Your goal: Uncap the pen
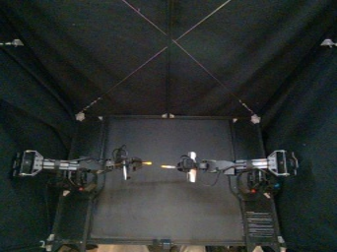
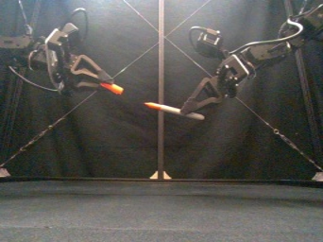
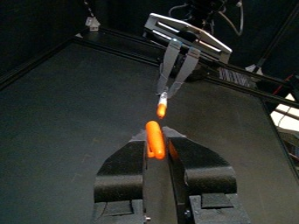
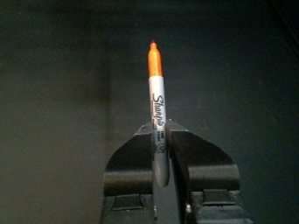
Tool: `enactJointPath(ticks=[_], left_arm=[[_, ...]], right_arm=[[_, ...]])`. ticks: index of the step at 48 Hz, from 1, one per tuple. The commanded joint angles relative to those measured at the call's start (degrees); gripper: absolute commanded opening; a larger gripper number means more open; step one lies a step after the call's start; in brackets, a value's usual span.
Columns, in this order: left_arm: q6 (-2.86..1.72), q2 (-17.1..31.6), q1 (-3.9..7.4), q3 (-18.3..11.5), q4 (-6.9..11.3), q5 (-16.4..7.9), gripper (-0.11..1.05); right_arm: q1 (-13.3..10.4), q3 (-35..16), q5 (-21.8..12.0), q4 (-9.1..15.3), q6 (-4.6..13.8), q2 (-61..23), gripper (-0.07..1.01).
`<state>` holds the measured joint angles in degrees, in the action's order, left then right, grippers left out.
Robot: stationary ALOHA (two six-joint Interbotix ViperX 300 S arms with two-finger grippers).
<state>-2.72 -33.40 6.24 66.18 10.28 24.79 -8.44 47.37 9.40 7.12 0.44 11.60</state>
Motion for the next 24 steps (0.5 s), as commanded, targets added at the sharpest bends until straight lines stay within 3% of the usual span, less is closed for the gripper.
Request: enactJointPath(ticks=[1, 10, 24], left_arm=[[0.09, -2.55, -0.18, 0.44, 0.09, 0.18, 0.40], [0.09, -5.54, -0.09, 2.11, 0.00, -0.26, 0.40], [0.09, -6.06, -0.18, 2.64, 0.00, -1.23, 0.40]], right_arm=[[-0.09, -0.26, 0.44, -0.18, -0.09, 2.02, 0.40], [-0.09, -0.18, 0.53, 0.00, -0.09, 2.11, 0.40], [-0.09, -0.18, 0.53, -0.09, -0.09, 2.37, 0.40]])
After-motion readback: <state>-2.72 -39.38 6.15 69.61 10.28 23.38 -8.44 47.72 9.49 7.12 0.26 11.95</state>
